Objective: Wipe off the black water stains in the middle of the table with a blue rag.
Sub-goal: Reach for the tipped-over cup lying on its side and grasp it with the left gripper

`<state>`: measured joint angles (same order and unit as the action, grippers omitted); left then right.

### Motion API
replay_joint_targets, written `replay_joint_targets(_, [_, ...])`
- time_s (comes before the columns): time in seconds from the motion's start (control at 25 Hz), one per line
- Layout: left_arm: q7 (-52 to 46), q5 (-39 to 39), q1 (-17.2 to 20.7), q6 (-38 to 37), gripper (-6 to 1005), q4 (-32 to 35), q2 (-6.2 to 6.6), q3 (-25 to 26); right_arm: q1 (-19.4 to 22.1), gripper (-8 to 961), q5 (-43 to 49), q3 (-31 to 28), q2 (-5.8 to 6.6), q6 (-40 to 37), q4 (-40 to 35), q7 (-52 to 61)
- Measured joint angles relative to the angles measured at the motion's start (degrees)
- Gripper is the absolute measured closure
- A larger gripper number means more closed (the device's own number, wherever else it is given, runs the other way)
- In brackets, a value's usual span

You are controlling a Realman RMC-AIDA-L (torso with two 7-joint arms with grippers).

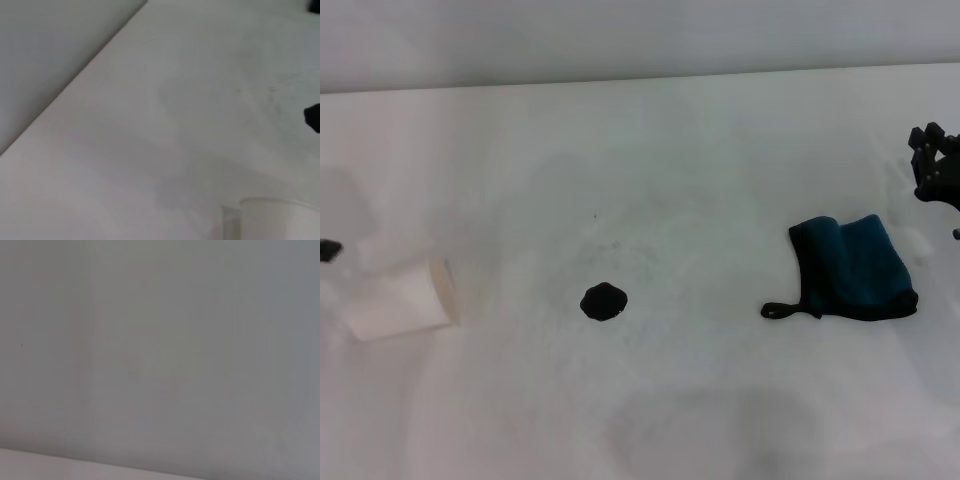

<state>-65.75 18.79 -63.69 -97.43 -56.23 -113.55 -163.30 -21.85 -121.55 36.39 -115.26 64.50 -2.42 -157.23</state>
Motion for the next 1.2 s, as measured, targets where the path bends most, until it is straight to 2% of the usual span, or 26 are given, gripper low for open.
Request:
replay_joint_targets(0.16, [2.00,4.08,-1.87,1.91,121,-0.33,-3.03,0.00,-0.38,801,0.00,-0.02,-0.06,-0.56,-0.08,0.00])
replay_joint_targets(0.28, [2.95,7.10,-2.94,2.98,121,-0.64,-4.57,0.00,-0.53,801,0.00,-0.15,-0.06,-1.20,-0.57,0.00])
replay_joint_targets(0.92, [4.94,8.50,-3.53,3.57,122,0.80,-5.10,0.00,-0.46,801,-0.24,-0.61,0.02,-2.46,-0.84,0.00])
replay_joint_targets(1.2, [4.73,8.55,-2.47,4.17,124,2.98,-5.24,0.01,-0.17,802,-0.27,-0.62,0.04,-2.46,-0.84,-0.02])
